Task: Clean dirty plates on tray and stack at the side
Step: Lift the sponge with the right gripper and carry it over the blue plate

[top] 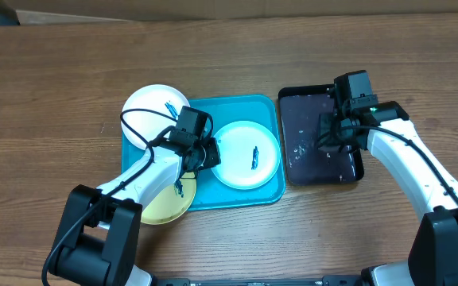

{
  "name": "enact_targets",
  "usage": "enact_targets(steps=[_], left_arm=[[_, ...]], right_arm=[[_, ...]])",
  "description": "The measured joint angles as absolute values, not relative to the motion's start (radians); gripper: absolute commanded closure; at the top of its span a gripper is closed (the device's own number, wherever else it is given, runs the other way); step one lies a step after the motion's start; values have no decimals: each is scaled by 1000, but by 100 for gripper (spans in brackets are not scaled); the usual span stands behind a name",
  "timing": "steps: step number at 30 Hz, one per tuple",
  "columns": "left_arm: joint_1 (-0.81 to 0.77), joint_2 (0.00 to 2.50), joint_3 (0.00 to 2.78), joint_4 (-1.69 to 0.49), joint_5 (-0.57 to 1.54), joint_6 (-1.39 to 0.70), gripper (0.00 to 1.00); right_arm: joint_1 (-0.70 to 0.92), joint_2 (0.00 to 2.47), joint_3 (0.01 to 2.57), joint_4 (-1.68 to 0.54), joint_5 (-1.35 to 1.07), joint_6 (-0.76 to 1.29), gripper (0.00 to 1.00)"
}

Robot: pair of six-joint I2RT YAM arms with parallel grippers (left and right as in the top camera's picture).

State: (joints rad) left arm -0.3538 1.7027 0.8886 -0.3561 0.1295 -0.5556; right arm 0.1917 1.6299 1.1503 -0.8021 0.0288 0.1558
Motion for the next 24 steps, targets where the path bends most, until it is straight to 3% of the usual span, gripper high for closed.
enact_targets(steps=[2,24], left_arm=[[-354,1708,889,-354,129,-560,96],[-273,1713,889,-367,203,-597,96]], right_arm=[[192,1630,1150,-804,28,156,96],[203,1630,1150,-843,4,155,96]])
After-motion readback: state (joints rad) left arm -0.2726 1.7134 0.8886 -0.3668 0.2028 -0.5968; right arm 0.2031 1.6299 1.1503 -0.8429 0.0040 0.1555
